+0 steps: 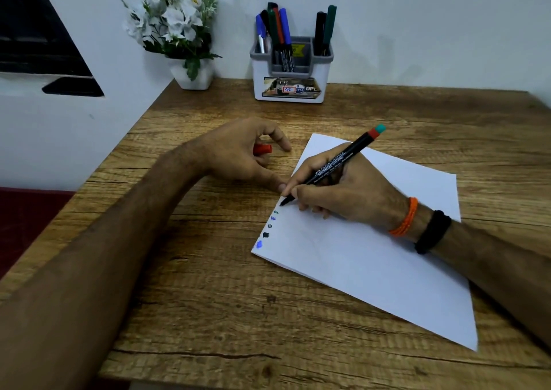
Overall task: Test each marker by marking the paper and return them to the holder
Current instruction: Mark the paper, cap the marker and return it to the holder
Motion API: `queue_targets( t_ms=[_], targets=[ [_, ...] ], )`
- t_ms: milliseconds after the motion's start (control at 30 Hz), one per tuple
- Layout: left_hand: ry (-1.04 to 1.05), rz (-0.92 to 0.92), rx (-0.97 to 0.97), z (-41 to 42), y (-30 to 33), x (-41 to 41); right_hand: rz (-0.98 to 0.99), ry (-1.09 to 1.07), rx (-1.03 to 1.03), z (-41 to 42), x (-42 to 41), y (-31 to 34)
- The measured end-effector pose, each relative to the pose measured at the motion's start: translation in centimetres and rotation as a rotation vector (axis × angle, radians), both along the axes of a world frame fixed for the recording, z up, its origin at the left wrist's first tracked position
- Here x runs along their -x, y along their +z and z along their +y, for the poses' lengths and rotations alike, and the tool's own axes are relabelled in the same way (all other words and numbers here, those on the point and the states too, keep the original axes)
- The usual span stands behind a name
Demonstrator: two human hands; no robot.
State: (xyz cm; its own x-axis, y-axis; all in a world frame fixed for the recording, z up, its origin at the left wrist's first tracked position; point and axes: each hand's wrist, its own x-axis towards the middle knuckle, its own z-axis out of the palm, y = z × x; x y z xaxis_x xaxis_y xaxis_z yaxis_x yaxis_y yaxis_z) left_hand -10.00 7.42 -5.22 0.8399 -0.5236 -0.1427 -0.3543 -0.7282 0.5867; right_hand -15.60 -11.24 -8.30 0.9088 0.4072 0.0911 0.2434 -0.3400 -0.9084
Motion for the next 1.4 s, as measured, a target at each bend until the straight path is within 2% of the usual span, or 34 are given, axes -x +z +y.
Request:
queue_targets(
  t_ms=[1400],
  targets=[
    [-0.007, -0.014, 0.038, 0.35, -0.52, -0.48, -0.006, 0.024, -0.003, -0.02, -0.23, -0.14]
  ],
)
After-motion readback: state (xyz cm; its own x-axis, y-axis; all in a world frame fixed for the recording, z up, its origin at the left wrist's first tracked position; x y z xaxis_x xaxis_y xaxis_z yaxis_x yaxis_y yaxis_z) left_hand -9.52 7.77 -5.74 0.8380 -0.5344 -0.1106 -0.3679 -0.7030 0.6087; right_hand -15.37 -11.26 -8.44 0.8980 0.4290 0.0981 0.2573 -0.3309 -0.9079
